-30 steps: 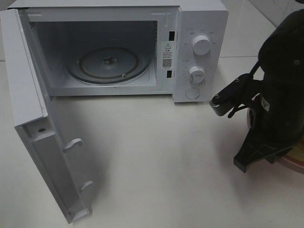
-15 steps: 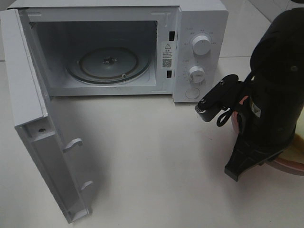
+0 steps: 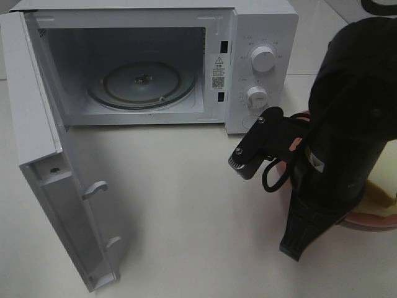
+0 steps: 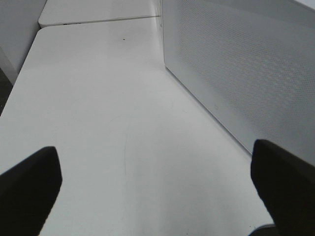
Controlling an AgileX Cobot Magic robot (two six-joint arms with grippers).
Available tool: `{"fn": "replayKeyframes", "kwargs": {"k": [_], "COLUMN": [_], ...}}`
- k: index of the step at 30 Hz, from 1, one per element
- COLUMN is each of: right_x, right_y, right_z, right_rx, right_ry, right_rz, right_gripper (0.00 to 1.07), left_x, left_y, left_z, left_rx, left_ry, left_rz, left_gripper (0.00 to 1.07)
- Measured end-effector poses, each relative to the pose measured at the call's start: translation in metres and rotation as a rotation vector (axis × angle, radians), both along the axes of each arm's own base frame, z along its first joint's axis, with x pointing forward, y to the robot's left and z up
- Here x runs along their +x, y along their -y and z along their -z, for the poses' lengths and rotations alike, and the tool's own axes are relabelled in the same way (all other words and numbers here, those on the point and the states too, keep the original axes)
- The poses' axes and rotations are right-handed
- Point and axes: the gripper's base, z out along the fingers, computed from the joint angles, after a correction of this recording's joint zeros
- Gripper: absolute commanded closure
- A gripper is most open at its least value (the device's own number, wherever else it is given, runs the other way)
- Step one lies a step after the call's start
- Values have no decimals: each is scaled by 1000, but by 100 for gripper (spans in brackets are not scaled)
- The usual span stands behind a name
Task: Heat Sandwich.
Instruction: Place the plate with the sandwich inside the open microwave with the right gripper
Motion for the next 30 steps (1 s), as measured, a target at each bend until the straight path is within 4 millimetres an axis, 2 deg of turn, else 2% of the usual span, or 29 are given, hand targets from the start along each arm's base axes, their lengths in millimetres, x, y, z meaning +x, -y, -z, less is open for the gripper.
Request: {"fn": "replayKeyframes", "kwargs": {"k": [16,21,30], "right_x": [-23,-31,-31], "right_y": [-24,-31,-36], "right_z": [-1,-1,-1], "right_rx": [-24,-48,-54], "right_ry": [3,-4,-19], "right_rz": [-204,-327,-488], "right_gripper": [107,107,107], "left_x": [0,0,0], "left_y": [0,0,0], "left_z": [0,0,0], "left_rx": [0,0,0], "left_ry": [0,0,0], "left_rz": [0,0,0], "left_gripper": [7,7,7]}}
